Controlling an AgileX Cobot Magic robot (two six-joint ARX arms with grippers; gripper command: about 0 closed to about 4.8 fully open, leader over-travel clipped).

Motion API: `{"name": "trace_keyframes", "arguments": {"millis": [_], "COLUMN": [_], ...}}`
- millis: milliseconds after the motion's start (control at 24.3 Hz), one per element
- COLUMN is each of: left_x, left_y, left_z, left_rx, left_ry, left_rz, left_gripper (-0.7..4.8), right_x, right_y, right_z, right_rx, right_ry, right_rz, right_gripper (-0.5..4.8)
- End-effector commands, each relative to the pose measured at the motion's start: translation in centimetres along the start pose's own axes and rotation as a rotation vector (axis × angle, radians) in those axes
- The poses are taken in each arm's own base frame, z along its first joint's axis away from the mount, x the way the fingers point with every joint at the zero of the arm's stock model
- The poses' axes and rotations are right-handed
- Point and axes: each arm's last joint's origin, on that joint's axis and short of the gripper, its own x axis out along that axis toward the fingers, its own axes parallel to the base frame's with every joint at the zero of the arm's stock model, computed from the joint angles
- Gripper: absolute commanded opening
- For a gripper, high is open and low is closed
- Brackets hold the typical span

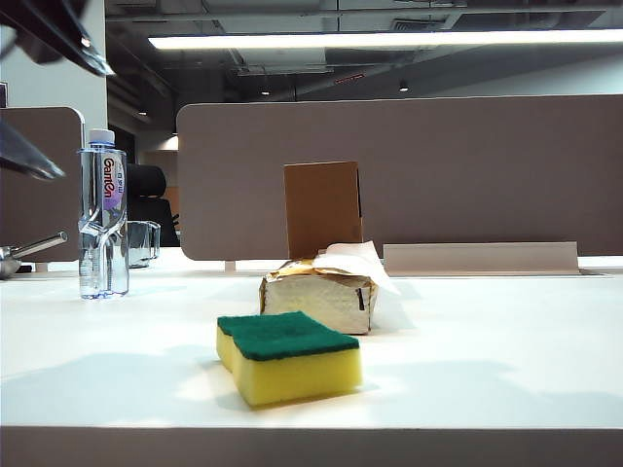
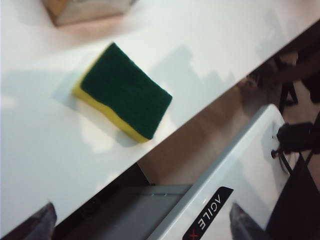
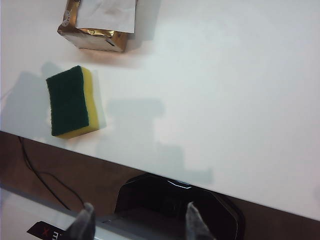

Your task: Move the sponge from right to left to wipe the table, avoiding obstacles on the table, and finally reaching the bottle of mineral water.

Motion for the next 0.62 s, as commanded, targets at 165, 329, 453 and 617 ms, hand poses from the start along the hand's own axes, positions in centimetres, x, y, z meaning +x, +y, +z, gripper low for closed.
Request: {"name": "trace_keyframes", "arguments": {"millis": [165, 329, 453, 617], "left_x": [4.0, 7.2, 8.7, 10.5], "left_y": [0.2, 1.6, 2.6, 4.0], "left_z": [1.3, 1.9, 2.3, 2.8], "left_rx": [0.071, 0.044, 0.011, -0.035], "left_ry": [0.091, 0.153, 0.159, 0.151], "left_rz": [-0.019, -0.003, -0.008, -0.026], "left_gripper": [4.79, 4.79, 4.79, 4.79], "right_x": [-0.1, -0.1, -0.1, -0.1], "right_y": [0.1, 0.2, 0.2, 0.2], "right_z": [0.1, 0.1, 0.1, 0.1], "right_rx": [-0.008, -0.009, -0.010, -0.010], "right_ry": [-0.013, -0.011, -0.010, -0.011], "right_rz": [0.008, 0.029, 0.036, 0.036], "right_gripper": [2.33, 2.33, 2.33, 2.33]}}
